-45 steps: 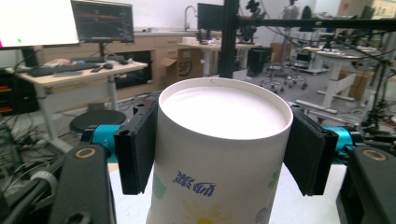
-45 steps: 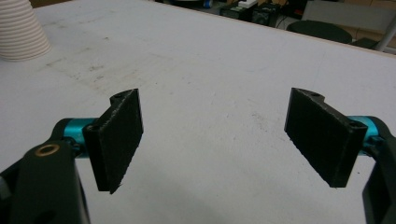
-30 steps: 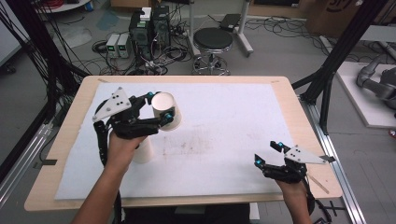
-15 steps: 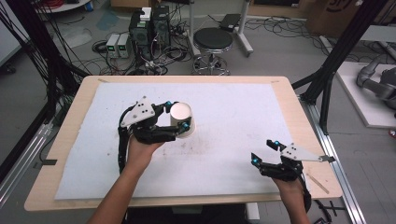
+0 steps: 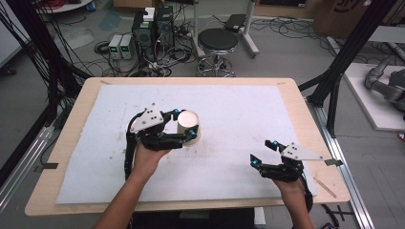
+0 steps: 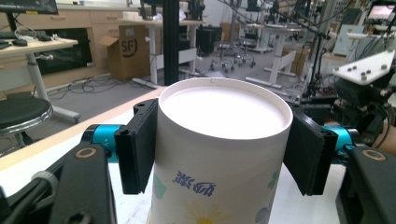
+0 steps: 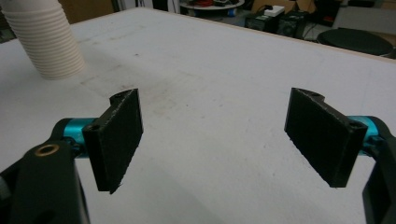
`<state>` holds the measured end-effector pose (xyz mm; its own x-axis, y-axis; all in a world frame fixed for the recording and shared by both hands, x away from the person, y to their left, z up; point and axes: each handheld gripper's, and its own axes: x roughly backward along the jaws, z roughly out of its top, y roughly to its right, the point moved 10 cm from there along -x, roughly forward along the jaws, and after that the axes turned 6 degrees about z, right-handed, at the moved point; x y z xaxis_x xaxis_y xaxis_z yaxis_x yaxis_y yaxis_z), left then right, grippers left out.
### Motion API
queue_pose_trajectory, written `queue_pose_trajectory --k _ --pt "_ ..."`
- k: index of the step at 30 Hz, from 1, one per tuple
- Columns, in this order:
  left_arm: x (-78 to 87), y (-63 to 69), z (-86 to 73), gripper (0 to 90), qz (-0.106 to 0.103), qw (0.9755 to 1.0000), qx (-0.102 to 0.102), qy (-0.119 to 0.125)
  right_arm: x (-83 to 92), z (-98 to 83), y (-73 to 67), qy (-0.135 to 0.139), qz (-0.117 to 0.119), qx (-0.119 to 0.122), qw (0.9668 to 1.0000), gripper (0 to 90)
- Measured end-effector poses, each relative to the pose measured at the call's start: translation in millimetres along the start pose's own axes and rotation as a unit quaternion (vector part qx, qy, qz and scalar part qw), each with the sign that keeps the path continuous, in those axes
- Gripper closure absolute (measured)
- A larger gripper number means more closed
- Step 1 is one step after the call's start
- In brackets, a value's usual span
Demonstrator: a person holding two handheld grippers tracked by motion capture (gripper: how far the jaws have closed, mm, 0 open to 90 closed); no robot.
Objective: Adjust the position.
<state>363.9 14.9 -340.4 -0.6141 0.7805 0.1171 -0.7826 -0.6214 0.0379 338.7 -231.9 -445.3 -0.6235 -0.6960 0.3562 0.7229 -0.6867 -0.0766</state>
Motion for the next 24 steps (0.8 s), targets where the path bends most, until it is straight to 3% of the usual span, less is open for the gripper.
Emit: queue_pose_trajectory --k 5,6,8,9,13,15,17,18,19,24 --pt "-0.7 3.1 -9.0 33.9 -0.006 0.9999 -0.001 -0.01 -10.5 3.2 -9.9 -0.006 0.029 0.01 0.9995 19.8" --pt "-1.2 4.4 -12.7 34.0 -0.008 0.9999 0.001 -0.014 -16.5 3.9 -17.2 -0.013 0.049 0.014 0.9986 19.7" --pt "-1.4 5.3 -14.5 34.0 -0.009 0.9998 0.001 -0.017 -19.4 5.3 -20.0 -0.015 0.058 0.02 0.998 19.7" --pt "-1.8 6.3 -16.1 34.0 -0.011 0.9998 0.001 -0.018 -24.5 10.5 -25.7 -0.016 0.076 0.028 0.9966 18.9" --pt "-3.3 11.8 -21.5 34.0 -0.02 0.9995 -0.001 -0.022 -29.7 21.3 -34.3 -0.015 0.098 0.044 0.9942 18.1" --pt "-5.2 16.2 -23.4 33.9 -0.028 0.9993 -0.002 -0.023 -33.1 33.9 -43.9 -0.008 0.12 0.057 0.9911 18.1" --pt "-5.6 17.3 -23.9 34.0 -0.03 0.9993 -0.003 -0.024 -34.4 37.5 -47.0 -0.007 0.125 0.061 0.9902 18.1" --pt "-6.5 20.2 -24.5 34.0 -0.039 0.999 -0.004 -0.023 -37.7 43.7 -54.5 -0.003 0.142 0.064 0.9878 18.2" --pt "-6.5 20.2 -24.5 34.0 -0.039 0.999 -0.004 -0.023 -37.7 43.7 -54.5 -0.003 0.142 0.064 0.9878 18.2" --pt "-6.5 28.0 -29.2 34.0 -0.062 0.9977 -0.009 -0.026 -47.2 48.1 -75.0 -0.002 0.184 0.081 0.9797 18.2"
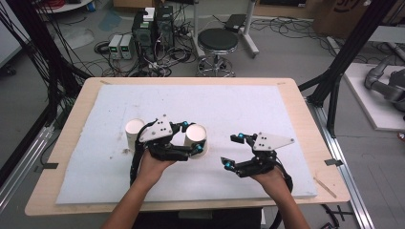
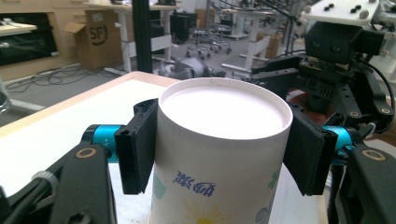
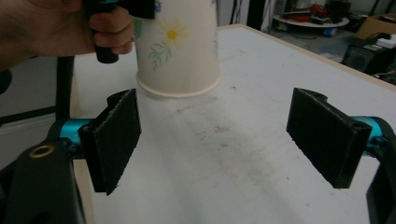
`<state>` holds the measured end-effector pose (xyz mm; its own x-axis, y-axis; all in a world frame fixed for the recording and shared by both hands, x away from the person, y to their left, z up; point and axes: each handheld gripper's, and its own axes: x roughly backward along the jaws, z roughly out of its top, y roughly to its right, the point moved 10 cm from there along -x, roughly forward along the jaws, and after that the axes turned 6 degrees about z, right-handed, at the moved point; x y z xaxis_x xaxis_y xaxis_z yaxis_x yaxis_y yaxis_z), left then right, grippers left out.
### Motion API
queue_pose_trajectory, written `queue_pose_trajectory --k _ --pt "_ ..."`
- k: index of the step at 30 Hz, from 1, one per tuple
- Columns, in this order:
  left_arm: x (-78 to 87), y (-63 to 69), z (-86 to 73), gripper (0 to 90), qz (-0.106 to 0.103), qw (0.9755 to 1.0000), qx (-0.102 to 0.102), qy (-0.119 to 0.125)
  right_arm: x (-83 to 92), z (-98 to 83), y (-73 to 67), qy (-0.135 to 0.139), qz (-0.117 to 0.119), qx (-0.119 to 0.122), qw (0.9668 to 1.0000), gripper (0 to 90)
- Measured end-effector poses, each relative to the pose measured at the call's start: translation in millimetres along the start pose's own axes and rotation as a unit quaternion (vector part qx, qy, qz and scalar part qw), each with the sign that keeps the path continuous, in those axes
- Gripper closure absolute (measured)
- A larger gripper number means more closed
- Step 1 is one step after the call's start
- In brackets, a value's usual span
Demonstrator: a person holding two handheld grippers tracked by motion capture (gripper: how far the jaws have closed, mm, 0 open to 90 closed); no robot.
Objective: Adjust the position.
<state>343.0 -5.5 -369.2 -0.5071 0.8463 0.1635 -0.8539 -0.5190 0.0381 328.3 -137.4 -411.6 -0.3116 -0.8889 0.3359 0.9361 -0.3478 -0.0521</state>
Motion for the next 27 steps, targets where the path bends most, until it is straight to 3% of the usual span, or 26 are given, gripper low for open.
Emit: queue_pose_trajectory --k 1,11,19,27 --pt "-0.1 1.3 -1.2 34.0 -0.004 1.0 0.001 0.0 -6.0 -1.3 -5.8 -0.001 0.015 0.006 0.9999 18.2" --pt "-1.5 14.5 -10.7 34.0 -0.048 0.9988 -0.006 -0.004 -17.4 -12.0 -19.3 -0.003 0.05 0.004 0.9987 18.2" --pt "-3.7 31.0 -18.6 34.0 -0.093 0.9956 0.0 -0.002 -29.3 -16.1 -31.0 -0.009 0.081 0.008 0.9967 18.2" --pt "-4.0 40.7 -19.3 34.0 -0.122 0.9926 0.004 0.001 -35.9 -16.3 -38.0 -0.007 0.097 0.008 0.9952 18.4"
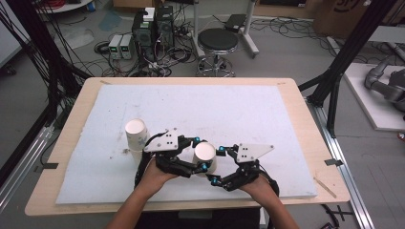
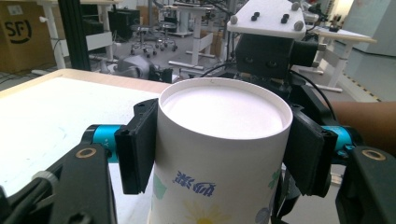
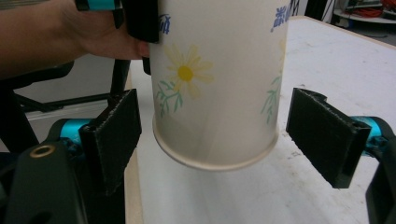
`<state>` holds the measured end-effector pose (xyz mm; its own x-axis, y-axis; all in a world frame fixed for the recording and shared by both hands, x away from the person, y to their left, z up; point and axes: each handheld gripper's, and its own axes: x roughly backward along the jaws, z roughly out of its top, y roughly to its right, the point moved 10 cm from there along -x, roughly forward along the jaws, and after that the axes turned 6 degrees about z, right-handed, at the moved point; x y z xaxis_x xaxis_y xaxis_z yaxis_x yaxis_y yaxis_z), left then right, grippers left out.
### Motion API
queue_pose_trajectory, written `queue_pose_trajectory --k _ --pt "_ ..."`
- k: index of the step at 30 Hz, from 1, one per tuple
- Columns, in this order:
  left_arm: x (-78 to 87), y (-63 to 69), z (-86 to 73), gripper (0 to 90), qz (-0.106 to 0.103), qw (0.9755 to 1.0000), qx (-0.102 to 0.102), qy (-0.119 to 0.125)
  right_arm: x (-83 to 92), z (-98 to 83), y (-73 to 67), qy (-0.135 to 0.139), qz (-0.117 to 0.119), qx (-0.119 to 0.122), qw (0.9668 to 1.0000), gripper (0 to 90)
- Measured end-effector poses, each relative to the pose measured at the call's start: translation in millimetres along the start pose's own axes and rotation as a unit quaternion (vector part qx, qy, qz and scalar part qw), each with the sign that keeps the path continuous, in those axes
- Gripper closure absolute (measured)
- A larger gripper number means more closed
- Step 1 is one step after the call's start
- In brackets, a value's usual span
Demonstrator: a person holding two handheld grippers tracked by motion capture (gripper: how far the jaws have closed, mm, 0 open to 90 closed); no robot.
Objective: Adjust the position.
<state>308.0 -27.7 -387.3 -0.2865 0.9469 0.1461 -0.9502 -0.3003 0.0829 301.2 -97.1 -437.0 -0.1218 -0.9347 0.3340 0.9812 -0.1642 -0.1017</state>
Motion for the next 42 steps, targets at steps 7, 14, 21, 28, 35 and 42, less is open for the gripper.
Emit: queue_pose_trajectory --k 7,14,21,28,35,42 --pt "-4.5 3.1 -1.5 34.0 -0.01 0.9999 0.003 0.001 -4.2 0.3 -1.7 0.008 0.01 -0.007 0.9999 18.9" --pt "-8.1 5.4 -0.9 34.1 -0.019 0.9997 0.008 0.007 -5.5 0.3 -1.2 0.015 0.015 -0.01 0.9997 20.7" --pt "-8.9 6.2 0.1 34.3 -0.022 0.9996 0.006 0.013 -5.5 0.4 -0.5 0.028 0.025 -0.017 0.9991 27.0" --pt "-8.7 5.8 -0.7 33.3 -0.021 0.9997 0.004 0.013 -5.1 0.0 -0.4 0.025 0.021 -0.012 0.9994 30.2" --pt "-10.2 4.4 -6.1 14.4 -0.004 0.9999 0.002 -0.016 -4.8 -4.6 -0.8 -0.003 0.022 -0.01 0.9997 31.2" --pt "-3.4 1.9 -5.4 14.4 -0.003 0.9994 -0.003 -0.034 -1.5 -6.1 -1.3 -0.041 0.031 0.0 0.9987 31.6"
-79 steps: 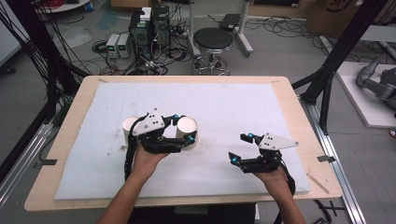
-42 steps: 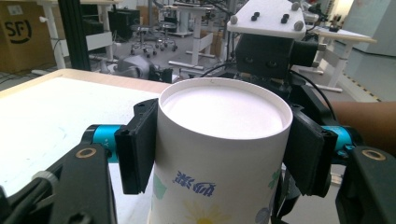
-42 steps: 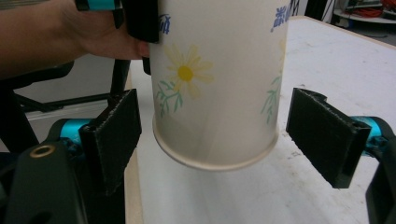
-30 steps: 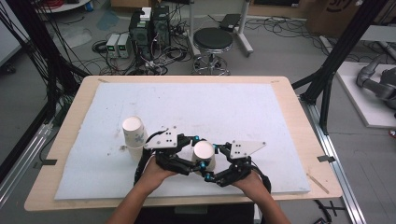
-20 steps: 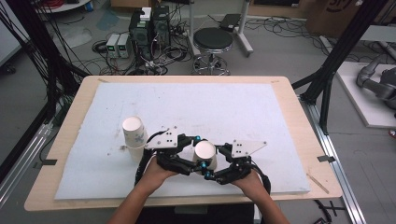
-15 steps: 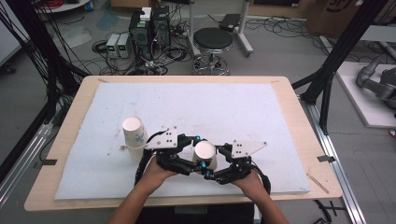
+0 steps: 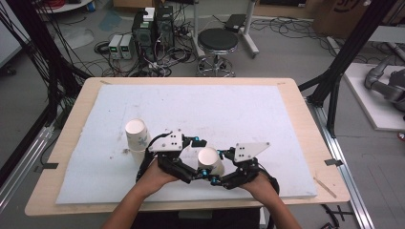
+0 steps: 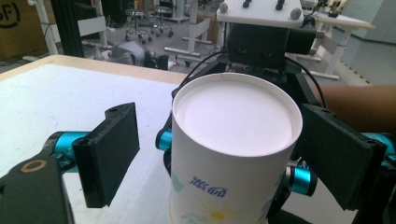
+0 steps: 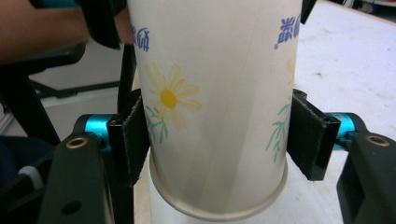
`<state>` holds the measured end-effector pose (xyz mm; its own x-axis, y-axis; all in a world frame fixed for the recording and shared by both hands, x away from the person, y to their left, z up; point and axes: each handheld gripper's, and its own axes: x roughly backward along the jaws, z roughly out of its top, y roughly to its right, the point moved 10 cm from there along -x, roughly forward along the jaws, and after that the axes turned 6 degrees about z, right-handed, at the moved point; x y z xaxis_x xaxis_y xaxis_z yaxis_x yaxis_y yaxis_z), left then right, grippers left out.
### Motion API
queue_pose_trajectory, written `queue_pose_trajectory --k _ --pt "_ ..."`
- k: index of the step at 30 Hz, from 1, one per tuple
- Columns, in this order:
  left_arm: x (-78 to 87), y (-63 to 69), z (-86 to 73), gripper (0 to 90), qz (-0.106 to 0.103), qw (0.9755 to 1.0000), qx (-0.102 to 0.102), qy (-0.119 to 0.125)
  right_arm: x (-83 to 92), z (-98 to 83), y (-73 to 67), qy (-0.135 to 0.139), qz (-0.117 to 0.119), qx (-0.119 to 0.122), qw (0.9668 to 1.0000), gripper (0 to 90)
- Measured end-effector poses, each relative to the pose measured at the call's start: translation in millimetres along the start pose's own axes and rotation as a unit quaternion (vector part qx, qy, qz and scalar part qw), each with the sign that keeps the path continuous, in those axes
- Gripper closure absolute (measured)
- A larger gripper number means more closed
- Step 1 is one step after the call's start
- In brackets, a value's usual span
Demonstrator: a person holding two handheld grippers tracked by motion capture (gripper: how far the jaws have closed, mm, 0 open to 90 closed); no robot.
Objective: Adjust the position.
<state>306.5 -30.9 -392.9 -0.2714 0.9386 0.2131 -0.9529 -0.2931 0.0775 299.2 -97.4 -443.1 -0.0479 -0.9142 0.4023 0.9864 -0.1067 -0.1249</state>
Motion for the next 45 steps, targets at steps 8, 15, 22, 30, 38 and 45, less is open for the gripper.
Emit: queue_pose_trajectory --k 8,15,22,30,38,45 --pt "6.7 -2.2 0.0 14.4 0.002 0.9995 -0.012 -0.028 7.1 -1.4 2.2 -0.068 -0.002 0.015 0.9976 31.6" --pt "7.5 -0.7 -4.4 14.6 0.001 0.9981 -0.023 -0.057 10.3 0.2 4.0 -0.126 -0.002 0.037 0.9914 31.5" --pt "8.0 1.4 -9.7 14.9 -0.006 0.9961 -0.03 -0.083 6.2 -1.4 2.0 -0.176 0.008 0.049 0.9832 31.5" --pt "7.3 4.2 -14.7 17.0 -0.012 0.9925 -0.045 -0.113 3.5 -2.5 1.8 -0.218 0.013 0.056 0.9743 31.5" --pt "3.5 5.6 -18.2 20.9 -0.019 0.9881 -0.056 -0.142 5.1 -3.3 3.2 -0.253 0.009 0.057 0.9658 31.4" --pt "-0.8 6.4 -22.0 24.0 -0.026 0.9844 -0.059 -0.164 4.9 -6.7 0.2 -0.291 0.012 0.061 0.9546 31.4"
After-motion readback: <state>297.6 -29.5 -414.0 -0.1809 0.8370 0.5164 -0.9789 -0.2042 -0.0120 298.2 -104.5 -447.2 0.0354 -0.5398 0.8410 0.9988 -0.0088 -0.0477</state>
